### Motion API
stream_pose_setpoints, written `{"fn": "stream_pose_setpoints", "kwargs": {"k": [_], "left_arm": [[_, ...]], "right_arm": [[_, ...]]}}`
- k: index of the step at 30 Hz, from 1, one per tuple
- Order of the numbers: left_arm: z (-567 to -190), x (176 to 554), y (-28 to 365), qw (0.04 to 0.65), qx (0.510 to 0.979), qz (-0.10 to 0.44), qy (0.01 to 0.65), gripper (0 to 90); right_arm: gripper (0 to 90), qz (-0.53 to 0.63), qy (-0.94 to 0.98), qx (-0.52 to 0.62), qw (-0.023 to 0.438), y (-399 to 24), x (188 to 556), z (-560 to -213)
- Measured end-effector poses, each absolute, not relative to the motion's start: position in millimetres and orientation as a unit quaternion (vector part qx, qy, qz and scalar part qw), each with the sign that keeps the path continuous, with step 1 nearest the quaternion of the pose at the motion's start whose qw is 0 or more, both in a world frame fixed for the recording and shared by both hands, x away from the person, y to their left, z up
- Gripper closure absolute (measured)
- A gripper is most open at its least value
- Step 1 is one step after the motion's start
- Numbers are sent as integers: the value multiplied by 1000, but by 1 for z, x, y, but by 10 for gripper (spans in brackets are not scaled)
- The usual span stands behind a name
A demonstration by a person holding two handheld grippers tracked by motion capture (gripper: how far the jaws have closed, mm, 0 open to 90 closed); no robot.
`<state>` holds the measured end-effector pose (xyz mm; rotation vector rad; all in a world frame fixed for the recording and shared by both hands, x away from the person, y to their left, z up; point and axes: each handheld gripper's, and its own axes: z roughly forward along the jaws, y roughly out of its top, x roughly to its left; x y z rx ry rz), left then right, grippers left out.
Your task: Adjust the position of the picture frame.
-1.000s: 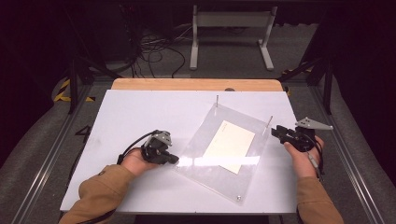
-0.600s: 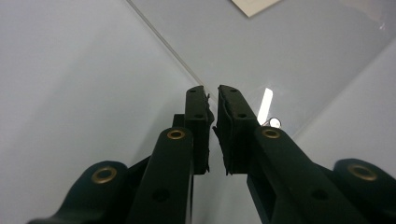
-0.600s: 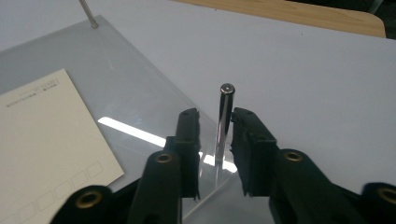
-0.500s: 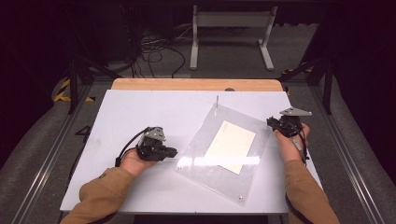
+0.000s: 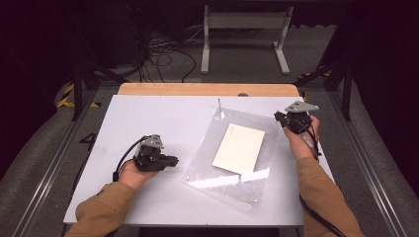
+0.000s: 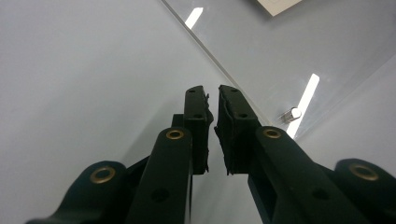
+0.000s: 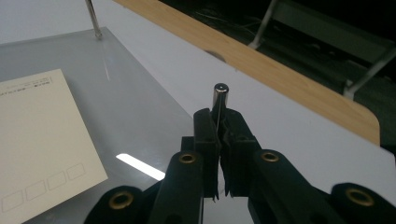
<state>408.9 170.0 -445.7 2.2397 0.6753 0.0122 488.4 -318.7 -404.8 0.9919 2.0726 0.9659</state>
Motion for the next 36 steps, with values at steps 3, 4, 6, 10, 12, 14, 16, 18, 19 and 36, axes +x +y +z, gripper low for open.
{"fn": "stream_pose_setpoints", "kwargs": {"k": [3,4,6,10,12,14,16,18,19,36], "left_arm": [[-447,406,175,389,881,8,269,817],[-447,405,176,388,881,6,271,817],[-447,403,178,392,877,5,276,817],[-448,401,179,390,878,3,277,817],[-448,400,179,389,879,3,276,817],[-448,400,179,388,880,5,272,817],[-448,399,179,387,881,5,272,817],[-448,399,180,387,880,4,275,818],[-448,399,181,387,880,4,275,819],[-453,399,181,342,896,-12,283,861]], "right_arm": [[856,377,795,353,319,-310,500,-398],[856,378,798,345,317,-306,504,-396],[856,380,806,330,313,-299,512,-393],[855,383,818,309,298,-284,527,-392],[855,384,825,302,286,-278,534,-394],[855,389,834,293,259,-272,542,-399],[853,382,846,283,240,-262,550,-407],[853,380,850,282,232,-254,554,-412],[853,383,850,280,228,-250,555,-414],[657,375,846,296,237,-244,538,-421]]}}
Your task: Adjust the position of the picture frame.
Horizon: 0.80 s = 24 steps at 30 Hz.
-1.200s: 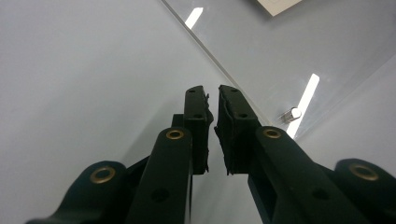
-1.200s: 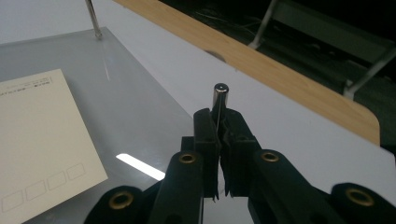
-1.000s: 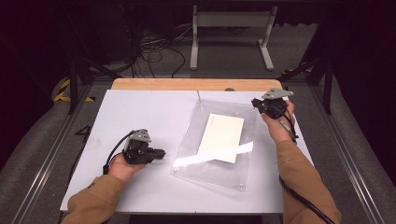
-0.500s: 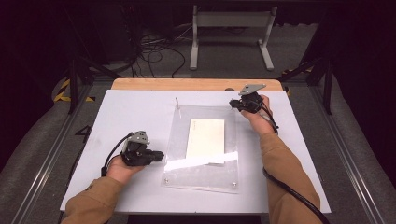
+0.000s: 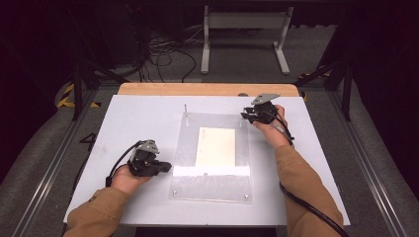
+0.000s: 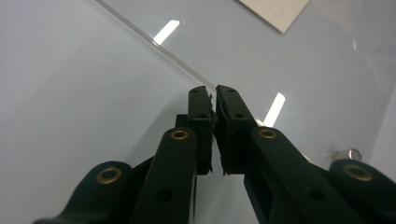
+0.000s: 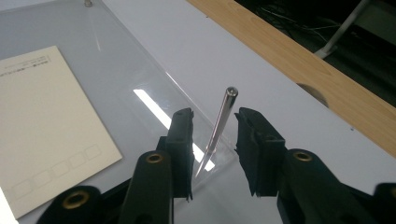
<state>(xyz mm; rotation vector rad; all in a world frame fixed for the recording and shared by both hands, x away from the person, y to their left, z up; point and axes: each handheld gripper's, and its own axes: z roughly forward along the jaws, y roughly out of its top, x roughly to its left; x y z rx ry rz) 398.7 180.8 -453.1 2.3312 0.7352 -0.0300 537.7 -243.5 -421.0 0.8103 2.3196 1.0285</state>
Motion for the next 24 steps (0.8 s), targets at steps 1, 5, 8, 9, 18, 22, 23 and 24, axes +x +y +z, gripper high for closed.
{"fn": "stream_pose_setpoints", "kwargs": {"k": [1,5,8,9,18,22,23,24], "left_arm": [[-455,397,181,341,897,-18,281,869],[-455,392,171,342,902,-38,259,895],[-454,390,166,334,907,-30,256,896],[-455,391,166,342,903,-41,255,896],[-453,390,153,332,914,-49,227,894],[-452,393,153,335,912,-43,232,832],[-451,394,154,342,908,-38,239,797],[-450,395,155,345,906,-39,242,780]], "right_arm": [[653,376,846,294,239,-245,534,-421],[644,396,836,292,242,-259,513,-421],[647,416,824,303,237,-271,499,-423],[651,422,820,308,233,-275,495,-424],[659,425,821,319,208,-288,478,-435],[644,421,821,328,203,-277,495,-435],[642,419,822,328,203,-272,501,-435],[643,417,822,329,205,-266,510,-434]]}}
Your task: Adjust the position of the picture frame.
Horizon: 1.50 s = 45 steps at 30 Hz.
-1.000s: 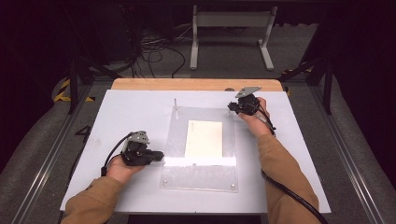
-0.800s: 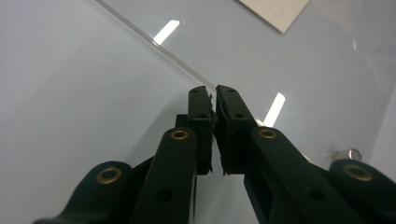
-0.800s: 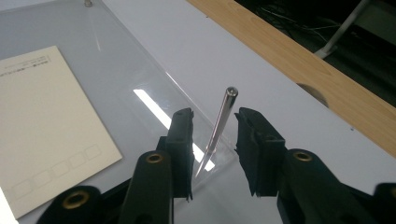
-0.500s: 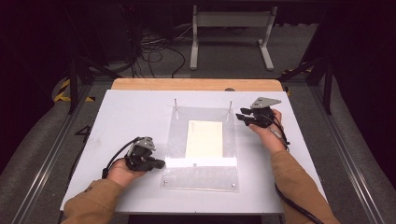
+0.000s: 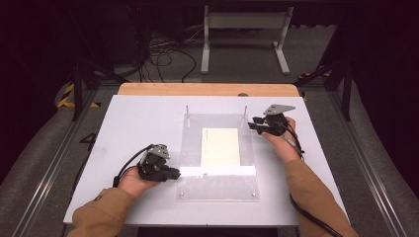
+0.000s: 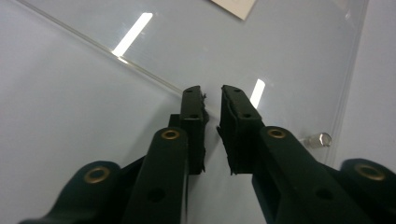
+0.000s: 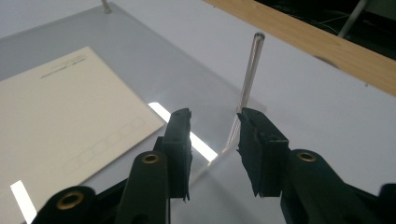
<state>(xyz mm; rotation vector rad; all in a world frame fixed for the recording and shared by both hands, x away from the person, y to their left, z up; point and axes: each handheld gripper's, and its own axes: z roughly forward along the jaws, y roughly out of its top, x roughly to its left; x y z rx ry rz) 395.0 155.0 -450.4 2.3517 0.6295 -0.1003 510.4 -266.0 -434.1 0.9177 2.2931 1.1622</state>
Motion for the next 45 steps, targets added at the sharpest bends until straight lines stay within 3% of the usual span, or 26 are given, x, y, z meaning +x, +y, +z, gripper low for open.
{"fn": "stream_pose_setpoints", "kwargs": {"k": [9,10,14,30,45], "left_arm": [[-441,407,166,397,874,3,280,701],[-442,407,169,399,871,0,287,689],[-444,408,174,401,867,0,294,687],[-440,408,175,407,863,4,301,708],[-438,410,183,415,859,8,298,710]], "right_arm": [[684,402,814,355,224,-244,554,-427],[766,390,823,345,228,-238,558,-428],[847,386,825,338,235,-237,559,-428],[853,428,847,257,182,-235,527,-431],[824,427,853,250,167,-217,534,-432]]}}
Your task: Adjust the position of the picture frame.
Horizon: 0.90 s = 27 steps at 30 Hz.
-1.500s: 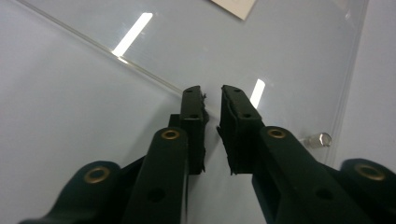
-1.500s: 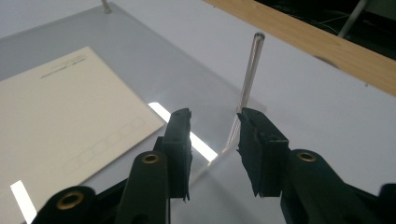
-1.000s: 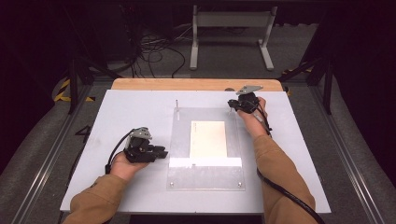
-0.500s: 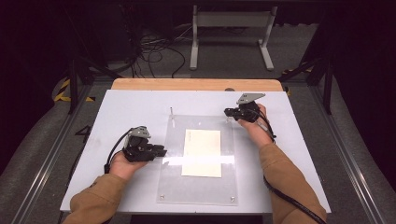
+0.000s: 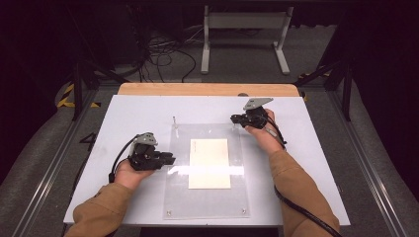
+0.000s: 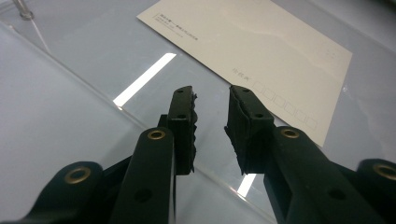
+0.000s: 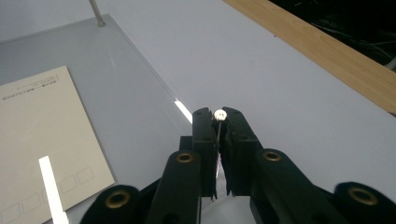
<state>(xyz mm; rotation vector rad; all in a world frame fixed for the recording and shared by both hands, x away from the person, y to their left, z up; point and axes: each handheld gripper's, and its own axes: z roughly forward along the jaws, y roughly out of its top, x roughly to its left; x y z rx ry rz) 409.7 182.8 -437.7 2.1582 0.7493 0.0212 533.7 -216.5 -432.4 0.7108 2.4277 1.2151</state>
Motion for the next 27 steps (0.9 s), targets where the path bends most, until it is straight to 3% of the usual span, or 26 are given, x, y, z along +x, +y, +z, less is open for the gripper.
{"fn": "stream_pose_setpoints", "kwargs": {"k": [2,4,8,27], "left_arm": [[-437,409,185,419,856,7,304,710],[-436,408,185,419,856,7,303,710],[-437,408,185,418,857,8,302,710],[-435,405,188,425,854,10,299,706]], "right_arm": [[796,417,857,258,159,-217,533,-434],[845,405,858,266,169,-218,530,-435],[853,406,852,276,181,-217,524,-436],[847,428,851,267,149,-221,529,-438]]}}
